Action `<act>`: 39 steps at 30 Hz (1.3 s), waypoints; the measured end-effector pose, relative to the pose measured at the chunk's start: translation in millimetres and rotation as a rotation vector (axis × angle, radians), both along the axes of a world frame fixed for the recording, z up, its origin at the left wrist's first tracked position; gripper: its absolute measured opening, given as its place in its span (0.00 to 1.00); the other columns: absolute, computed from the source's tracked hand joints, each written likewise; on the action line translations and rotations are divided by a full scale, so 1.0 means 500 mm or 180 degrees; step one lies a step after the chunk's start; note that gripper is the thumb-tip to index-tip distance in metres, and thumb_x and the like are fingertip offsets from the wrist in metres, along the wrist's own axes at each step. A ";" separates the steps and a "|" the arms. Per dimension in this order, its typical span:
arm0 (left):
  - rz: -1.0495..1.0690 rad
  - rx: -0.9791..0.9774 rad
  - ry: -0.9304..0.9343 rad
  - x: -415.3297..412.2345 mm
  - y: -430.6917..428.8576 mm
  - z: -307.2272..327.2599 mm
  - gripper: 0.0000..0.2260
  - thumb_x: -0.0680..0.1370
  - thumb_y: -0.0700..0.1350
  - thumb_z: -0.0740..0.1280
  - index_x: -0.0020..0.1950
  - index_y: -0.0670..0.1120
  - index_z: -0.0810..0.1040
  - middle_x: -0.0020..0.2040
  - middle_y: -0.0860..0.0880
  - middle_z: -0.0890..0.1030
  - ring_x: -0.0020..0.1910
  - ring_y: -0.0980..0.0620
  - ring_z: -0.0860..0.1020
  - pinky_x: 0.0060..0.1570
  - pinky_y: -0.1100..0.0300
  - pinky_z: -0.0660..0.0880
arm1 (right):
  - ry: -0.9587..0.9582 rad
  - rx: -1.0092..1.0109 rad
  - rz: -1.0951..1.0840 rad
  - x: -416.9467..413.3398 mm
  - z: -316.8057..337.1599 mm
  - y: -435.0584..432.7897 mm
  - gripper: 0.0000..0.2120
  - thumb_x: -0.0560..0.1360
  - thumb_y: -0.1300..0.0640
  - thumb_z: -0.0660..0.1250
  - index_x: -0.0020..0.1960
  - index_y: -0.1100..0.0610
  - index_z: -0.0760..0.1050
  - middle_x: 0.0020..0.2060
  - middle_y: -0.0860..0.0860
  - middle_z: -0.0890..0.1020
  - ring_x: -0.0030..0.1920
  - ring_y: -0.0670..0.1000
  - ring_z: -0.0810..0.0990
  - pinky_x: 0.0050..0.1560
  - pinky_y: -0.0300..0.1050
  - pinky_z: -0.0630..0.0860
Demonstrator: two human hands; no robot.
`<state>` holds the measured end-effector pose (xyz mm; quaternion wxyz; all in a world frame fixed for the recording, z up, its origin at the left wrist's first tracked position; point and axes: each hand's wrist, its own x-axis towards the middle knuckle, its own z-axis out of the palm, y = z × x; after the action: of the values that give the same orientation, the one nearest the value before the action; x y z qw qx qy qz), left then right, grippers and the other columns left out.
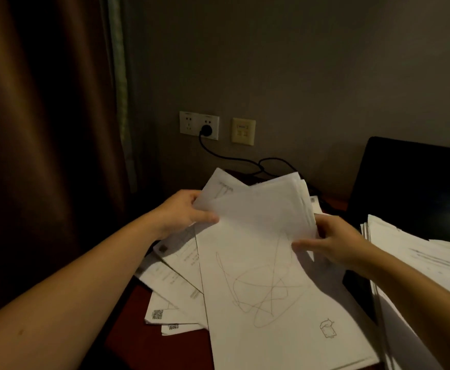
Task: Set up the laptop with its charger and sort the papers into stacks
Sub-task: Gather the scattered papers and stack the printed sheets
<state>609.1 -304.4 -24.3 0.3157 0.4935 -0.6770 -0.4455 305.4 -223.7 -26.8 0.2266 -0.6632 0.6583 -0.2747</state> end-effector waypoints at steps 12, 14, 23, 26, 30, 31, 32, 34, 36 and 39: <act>-0.0534 -0.1448 -0.2816 -0.099 0.009 0.091 0.40 0.69 0.65 0.75 0.78 0.56 0.64 0.74 0.52 0.69 0.75 0.47 0.63 0.71 0.45 0.60 | 0.0403 0.0342 0.0381 0.014 0.074 0.009 0.11 0.72 0.51 0.76 0.50 0.43 0.76 0.45 0.42 0.81 0.46 0.45 0.81 0.41 0.35 0.75; -0.0916 -0.0801 -0.2776 -0.090 0.012 0.064 0.33 0.68 0.62 0.77 0.70 0.57 0.72 0.65 0.54 0.77 0.65 0.48 0.74 0.61 0.51 0.71 | 0.0731 0.0505 0.0395 0.023 0.045 0.010 0.12 0.72 0.51 0.76 0.52 0.46 0.76 0.46 0.42 0.80 0.50 0.47 0.81 0.45 0.36 0.75; -0.1055 -0.0426 -0.2804 -0.070 -0.001 0.024 0.41 0.64 0.66 0.78 0.74 0.59 0.67 0.73 0.54 0.69 0.67 0.49 0.71 0.64 0.51 0.72 | 0.1518 0.1137 -0.0042 0.042 0.010 -0.012 0.28 0.66 0.39 0.78 0.59 0.52 0.73 0.55 0.50 0.79 0.52 0.50 0.76 0.56 0.45 0.76; -0.0983 -0.0428 -0.2757 -0.082 -0.002 0.026 0.37 0.65 0.64 0.79 0.69 0.56 0.70 0.68 0.54 0.73 0.59 0.51 0.74 0.56 0.55 0.74 | 0.1400 0.1074 0.0103 0.049 0.016 -0.007 0.16 0.69 0.44 0.77 0.46 0.51 0.75 0.44 0.47 0.79 0.46 0.48 0.78 0.49 0.41 0.75; -0.1070 -0.0392 -0.2358 -0.102 -0.007 0.029 0.29 0.69 0.57 0.79 0.66 0.56 0.73 0.61 0.55 0.78 0.58 0.50 0.77 0.56 0.53 0.75 | 0.1109 0.0574 0.0231 0.058 0.017 -0.003 0.16 0.70 0.48 0.78 0.52 0.48 0.74 0.47 0.44 0.77 0.49 0.48 0.78 0.52 0.43 0.77; -0.1076 -0.0363 -0.2283 -0.104 -0.009 0.031 0.25 0.70 0.55 0.79 0.63 0.57 0.75 0.57 0.55 0.79 0.56 0.50 0.78 0.56 0.52 0.76 | 0.1004 0.0451 0.0231 0.059 0.016 -0.005 0.16 0.70 0.49 0.77 0.53 0.48 0.74 0.47 0.44 0.78 0.49 0.47 0.78 0.54 0.44 0.78; -0.1056 -0.0336 -0.2296 -0.104 -0.010 0.036 0.20 0.71 0.54 0.79 0.59 0.57 0.75 0.54 0.55 0.79 0.53 0.50 0.79 0.56 0.52 0.77 | 0.0910 0.0371 0.0255 0.059 0.014 -0.006 0.16 0.70 0.49 0.77 0.54 0.48 0.75 0.49 0.44 0.78 0.50 0.47 0.78 0.55 0.45 0.78; -0.0980 -0.0297 -0.2367 -0.097 -0.012 0.041 0.14 0.72 0.54 0.77 0.52 0.57 0.75 0.50 0.54 0.79 0.49 0.51 0.79 0.55 0.51 0.79 | 0.0874 0.0295 0.0359 0.057 0.014 -0.012 0.17 0.72 0.49 0.76 0.57 0.49 0.76 0.51 0.46 0.80 0.50 0.47 0.79 0.54 0.44 0.78; -0.0941 -0.0325 -0.2279 -0.090 -0.014 0.047 0.14 0.73 0.54 0.77 0.55 0.56 0.77 0.51 0.53 0.81 0.49 0.51 0.80 0.55 0.50 0.79 | 0.0876 0.0137 0.0442 0.054 0.018 -0.015 0.15 0.73 0.49 0.75 0.56 0.48 0.76 0.49 0.45 0.80 0.48 0.46 0.79 0.49 0.38 0.77; -0.0681 -0.0542 -0.1843 -0.080 -0.012 0.071 0.10 0.74 0.51 0.77 0.53 0.55 0.81 0.48 0.55 0.83 0.48 0.54 0.81 0.46 0.60 0.77 | 0.0875 -0.0401 0.0277 0.046 0.043 -0.019 0.09 0.75 0.51 0.73 0.53 0.47 0.76 0.45 0.42 0.78 0.48 0.47 0.80 0.44 0.33 0.73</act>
<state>569.2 -310.3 11.0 0.1014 0.4976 -0.8216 -0.2589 328.3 -233.4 -5.4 0.1040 -0.7354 0.6352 -0.2121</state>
